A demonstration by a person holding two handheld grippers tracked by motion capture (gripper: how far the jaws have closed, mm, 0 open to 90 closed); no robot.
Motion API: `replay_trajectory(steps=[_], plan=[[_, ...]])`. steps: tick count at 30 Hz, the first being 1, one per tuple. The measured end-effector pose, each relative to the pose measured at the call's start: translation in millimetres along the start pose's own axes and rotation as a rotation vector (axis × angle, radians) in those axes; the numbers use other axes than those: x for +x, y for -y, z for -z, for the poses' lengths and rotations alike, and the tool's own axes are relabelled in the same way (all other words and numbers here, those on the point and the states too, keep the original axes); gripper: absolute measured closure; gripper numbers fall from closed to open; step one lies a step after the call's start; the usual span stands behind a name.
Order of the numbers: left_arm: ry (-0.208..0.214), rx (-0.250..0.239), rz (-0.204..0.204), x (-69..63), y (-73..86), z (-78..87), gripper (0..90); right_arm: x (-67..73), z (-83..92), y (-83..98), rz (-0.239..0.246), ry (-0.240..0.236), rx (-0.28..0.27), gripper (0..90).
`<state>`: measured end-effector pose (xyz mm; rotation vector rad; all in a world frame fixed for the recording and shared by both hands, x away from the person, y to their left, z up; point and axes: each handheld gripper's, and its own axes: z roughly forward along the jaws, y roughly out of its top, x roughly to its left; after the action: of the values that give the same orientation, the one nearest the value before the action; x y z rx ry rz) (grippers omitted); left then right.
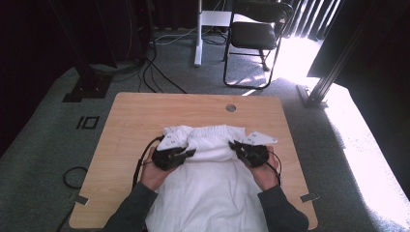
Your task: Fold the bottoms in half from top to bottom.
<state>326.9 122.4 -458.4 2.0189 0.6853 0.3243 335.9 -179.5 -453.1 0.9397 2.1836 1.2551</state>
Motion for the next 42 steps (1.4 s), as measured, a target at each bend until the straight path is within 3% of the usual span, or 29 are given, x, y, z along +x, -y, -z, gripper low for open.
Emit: replay_trajectory(steps=[2, 4, 6, 8, 11, 12, 14, 16, 24, 25, 33, 38, 42], plan=[[0.013, 0.052, 0.036, -2.7, 21.9, -10.7, 84.0, 6.3, -3.2, 16.2, -0.027, -0.015, 0.027, 84.4], [0.027, 0.095, 0.064, -4.3, 39.3, -19.5, 84.0, 14.0, -11.0, 36.3, -0.02, -0.027, 0.085, 84.3], [0.028, 0.113, 0.068, -5.5, 46.3, -22.8, 83.9, 16.5, -14.8, 44.9, -0.032, -0.038, 0.108, 84.3], [0.041, 0.151, 0.105, -5.4, 61.5, -30.5, 83.8, 22.0, -25.1, 65.9, -0.054, -0.068, 0.174, 84.1], [0.016, 0.22, 0.067, -8.1, 75.0, -43.5, 83.8, 26.3, -36.1, 77.6, -0.055, -0.07, 0.235, 84.0], [0.019, 0.21, 0.064, -7.0, 77.8, -45.2, 83.5, 27.0, -40.6, 80.0, -0.043, -0.068, 0.255, 84.0], [0.024, 0.212, 0.088, -0.9, 76.5, -45.1, 83.5, 27.8, -46.5, 81.3, -0.044, -0.063, 0.261, 84.0], [0.008, 0.216, 0.065, 4.2, 74.5, -47.1, 83.4, 25.6, -50.2, 79.2, -0.056, -0.069, 0.259, 84.0], [-0.039, 0.224, 0.065, 34.4, 63.3, -59.1, 83.4, 16.8, -71.8, 68.2, -0.093, -0.055, 0.258, 83.8], [-0.056, 0.225, 0.067, 44.1, 59.3, -63.8, 83.4, 14.8, -75.6, 66.2, -0.096, -0.053, 0.257, 83.8], [-0.12, 0.235, 0.063, 75.8, 41.4, -85.9, 83.4, -8.3, -109.1, 48.0, -0.151, -0.015, 0.253, 83.7], [-0.177, 0.274, 0.041, 91.4, 25.6, -102.4, 83.3, -23.3, -127.6, 37.1, -0.173, 0.021, 0.257, 83.7], [-0.225, 0.294, 0.062, 103.7, 13.5, -116.8, 83.2, -38.4, -142.8, 28.8, -0.209, 0.048, 0.257, 83.7]])
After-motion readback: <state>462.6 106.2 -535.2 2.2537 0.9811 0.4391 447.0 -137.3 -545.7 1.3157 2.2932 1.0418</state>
